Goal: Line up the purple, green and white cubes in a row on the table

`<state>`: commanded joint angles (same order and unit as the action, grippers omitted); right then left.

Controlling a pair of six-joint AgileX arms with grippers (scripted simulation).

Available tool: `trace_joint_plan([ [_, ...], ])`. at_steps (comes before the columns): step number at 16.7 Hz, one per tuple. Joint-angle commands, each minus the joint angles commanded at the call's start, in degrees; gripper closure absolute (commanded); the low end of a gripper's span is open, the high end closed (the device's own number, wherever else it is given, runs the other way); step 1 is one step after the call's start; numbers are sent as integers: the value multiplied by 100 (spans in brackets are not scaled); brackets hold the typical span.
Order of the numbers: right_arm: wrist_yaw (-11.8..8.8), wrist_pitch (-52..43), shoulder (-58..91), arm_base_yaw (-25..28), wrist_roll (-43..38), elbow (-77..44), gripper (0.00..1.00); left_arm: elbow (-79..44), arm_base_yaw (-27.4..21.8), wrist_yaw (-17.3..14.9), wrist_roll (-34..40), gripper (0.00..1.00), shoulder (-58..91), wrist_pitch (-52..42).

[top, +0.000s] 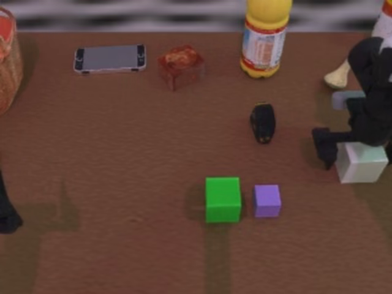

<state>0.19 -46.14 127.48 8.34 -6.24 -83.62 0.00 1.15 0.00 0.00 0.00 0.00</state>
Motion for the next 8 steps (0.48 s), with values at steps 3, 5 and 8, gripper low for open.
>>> trace_joint_plan([
  [3,0,0,0,0,0,0,15,0,0,0,0,0,0,0],
  [5,0,0,0,0,0,0,30,0,0,0,0,0,0,0],
  [8,0,0,0,0,0,0,53,0,0,0,0,0,0,0],
])
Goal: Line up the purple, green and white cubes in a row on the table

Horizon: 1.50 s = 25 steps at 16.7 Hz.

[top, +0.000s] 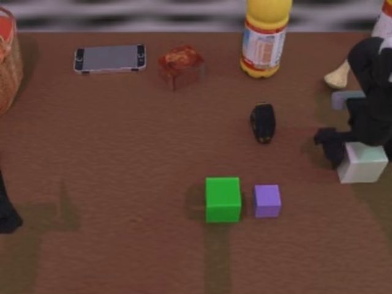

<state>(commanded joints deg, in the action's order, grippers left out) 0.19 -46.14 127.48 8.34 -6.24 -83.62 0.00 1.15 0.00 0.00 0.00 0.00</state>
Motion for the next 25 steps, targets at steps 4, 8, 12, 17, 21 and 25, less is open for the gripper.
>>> trace_joint_plan([
  [4,0,0,0,0,0,0,83,0,0,0,0,0,0,0],
  [8,0,0,0,0,0,0,100,0,0,0,0,0,0,0],
  [12,0,0,0,0,0,0,100,0,0,0,0,0,0,0],
  [17,6,-124,-109,-7,2,-81,100,0,0,0,0,0,0,0],
  [21,3,-849,-401,11,-1,-472,100,0,0,0,0,0,0,0],
  [25,1,-1368,-665,36,12,-764,100,0,0,0,0,0,0,0],
])
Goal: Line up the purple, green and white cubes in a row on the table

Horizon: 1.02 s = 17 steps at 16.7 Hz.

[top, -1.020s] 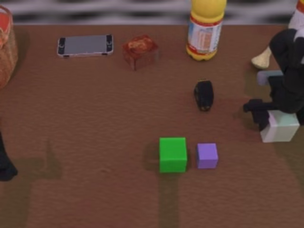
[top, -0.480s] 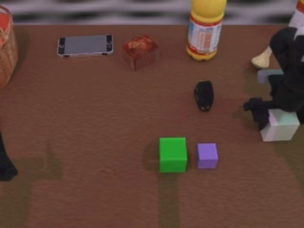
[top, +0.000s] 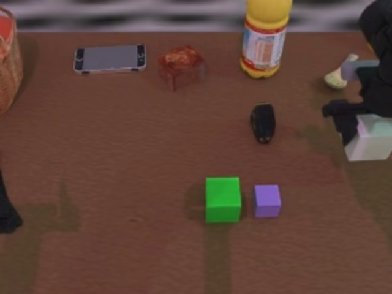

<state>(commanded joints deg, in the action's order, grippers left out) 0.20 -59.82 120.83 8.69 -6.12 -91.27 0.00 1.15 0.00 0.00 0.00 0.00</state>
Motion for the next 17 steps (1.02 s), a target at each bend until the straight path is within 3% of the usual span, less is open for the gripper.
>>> trace_joint_plan([
  [4,-2,4,30,-19,-22,-1,100,0,0,0,0,0,0,0],
  [7,5,-229,308,322,-376,-387,100,0,0,0,0,0,0,0],
  [17,41,-2140,2415,3194,-3477,-4496,100,0,0,0,0,0,0,0],
])
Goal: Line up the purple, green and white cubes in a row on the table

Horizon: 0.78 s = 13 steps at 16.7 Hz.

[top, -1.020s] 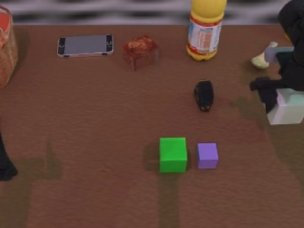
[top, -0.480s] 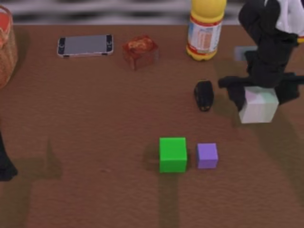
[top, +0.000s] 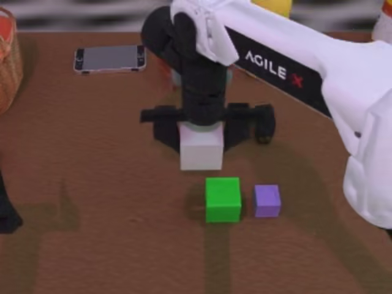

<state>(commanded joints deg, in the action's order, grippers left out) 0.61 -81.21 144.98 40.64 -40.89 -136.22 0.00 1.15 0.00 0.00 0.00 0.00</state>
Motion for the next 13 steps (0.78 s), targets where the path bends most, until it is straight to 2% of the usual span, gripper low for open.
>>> trace_joint_plan([
  [3,21,-404,405,716,-767,-848,100,0,0,0,0,0,0,0],
  [5,33,-542,538,966,-1024,-1113,100,0,0,0,0,0,0,0],
  [13,26,-311,506,995,-1060,-909,100,0,0,0,0,0,0,0],
])
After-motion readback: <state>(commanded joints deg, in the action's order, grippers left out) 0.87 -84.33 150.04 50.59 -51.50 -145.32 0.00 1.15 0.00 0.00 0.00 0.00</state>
